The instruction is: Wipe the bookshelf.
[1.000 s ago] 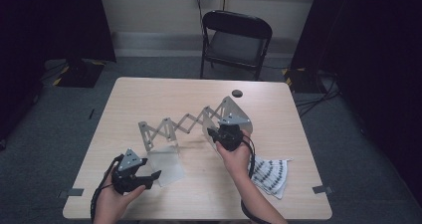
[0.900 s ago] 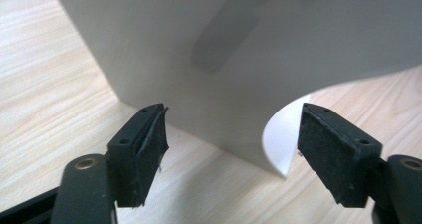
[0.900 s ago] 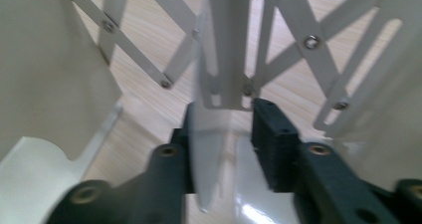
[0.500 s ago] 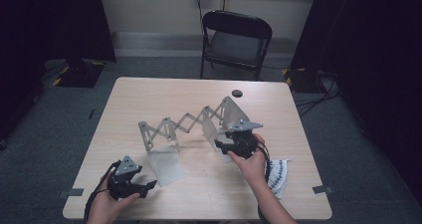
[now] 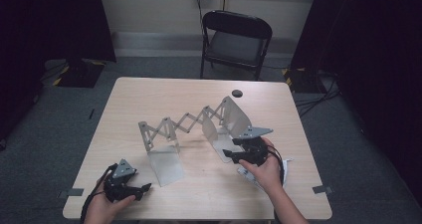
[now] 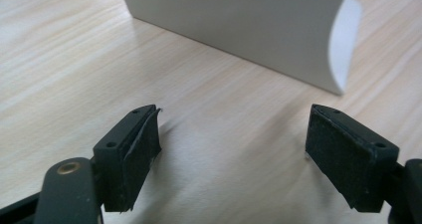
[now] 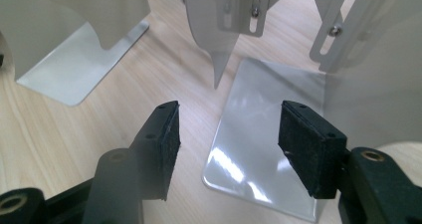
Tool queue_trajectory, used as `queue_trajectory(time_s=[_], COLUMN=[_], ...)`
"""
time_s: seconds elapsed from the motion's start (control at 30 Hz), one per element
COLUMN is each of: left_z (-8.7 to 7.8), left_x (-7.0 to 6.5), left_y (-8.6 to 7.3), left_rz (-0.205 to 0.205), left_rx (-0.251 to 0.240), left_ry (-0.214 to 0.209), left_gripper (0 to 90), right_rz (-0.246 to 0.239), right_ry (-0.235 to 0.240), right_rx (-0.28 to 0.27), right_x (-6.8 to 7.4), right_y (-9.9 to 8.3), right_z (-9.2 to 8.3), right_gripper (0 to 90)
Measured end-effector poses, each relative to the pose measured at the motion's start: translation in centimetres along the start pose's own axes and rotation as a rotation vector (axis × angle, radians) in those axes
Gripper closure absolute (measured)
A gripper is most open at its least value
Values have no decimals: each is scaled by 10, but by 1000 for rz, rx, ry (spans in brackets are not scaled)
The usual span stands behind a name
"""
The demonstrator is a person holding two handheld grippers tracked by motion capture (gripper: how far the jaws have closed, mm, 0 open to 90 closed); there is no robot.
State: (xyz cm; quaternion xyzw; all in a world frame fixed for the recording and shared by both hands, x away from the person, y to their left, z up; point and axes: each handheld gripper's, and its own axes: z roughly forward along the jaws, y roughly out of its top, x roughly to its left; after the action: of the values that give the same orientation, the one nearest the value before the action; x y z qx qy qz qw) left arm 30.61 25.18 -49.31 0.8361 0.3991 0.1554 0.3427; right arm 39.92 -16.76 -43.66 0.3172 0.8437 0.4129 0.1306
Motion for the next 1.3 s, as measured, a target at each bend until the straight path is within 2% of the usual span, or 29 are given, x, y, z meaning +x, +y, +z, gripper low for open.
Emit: queue_trajectory(time_s=[0.03,0.23,0.27,0.37,0.5,0.67,0.8,1.03,1.1,1.23,1.3], left_z=[1,5,6,9,10,10,10,10,10,10,10], left_x=[0,4,5,8,10,10,9,9,9,9,9], left_y=[-1,-2,-2,-2,-2,-2,-2,-2,-2,-2,-2], left_rz=[8,-9,-15,-27,-33,-47,-47,-50,-51,-51,-51], left_rx=[-2,-27,-26,-26,-24,-24,-24,-25,-25,-25,-25], left_ry=[9,29,34,46,46,57,59,63,63,64,64], left_gripper=[197,132,91,19,0,0,1,2,2,2,2], right_rz=[-3,-16,-27,-20,4,1,-6,8,17,-20,-8], right_ry=[-2,-9,-19,-34,-46,-58,-68,-83,-87,-99,-105], right_rx=[2,-19,-12,-17,-17,2,37,61,93,145,153], right_x=[0,-4,-5,-9,-17,-21,-22,-27,-26,-23,-21], right_y=[-1,-12,-15,-22,-32,-45,-60,-80,-82,-85,-88], right_z=[-1,-17,-21,-31,-43,-53,-57,-60,-57,-49,-44], right_gripper=[413,411,410,404,397,373,369,374,377,422,428])
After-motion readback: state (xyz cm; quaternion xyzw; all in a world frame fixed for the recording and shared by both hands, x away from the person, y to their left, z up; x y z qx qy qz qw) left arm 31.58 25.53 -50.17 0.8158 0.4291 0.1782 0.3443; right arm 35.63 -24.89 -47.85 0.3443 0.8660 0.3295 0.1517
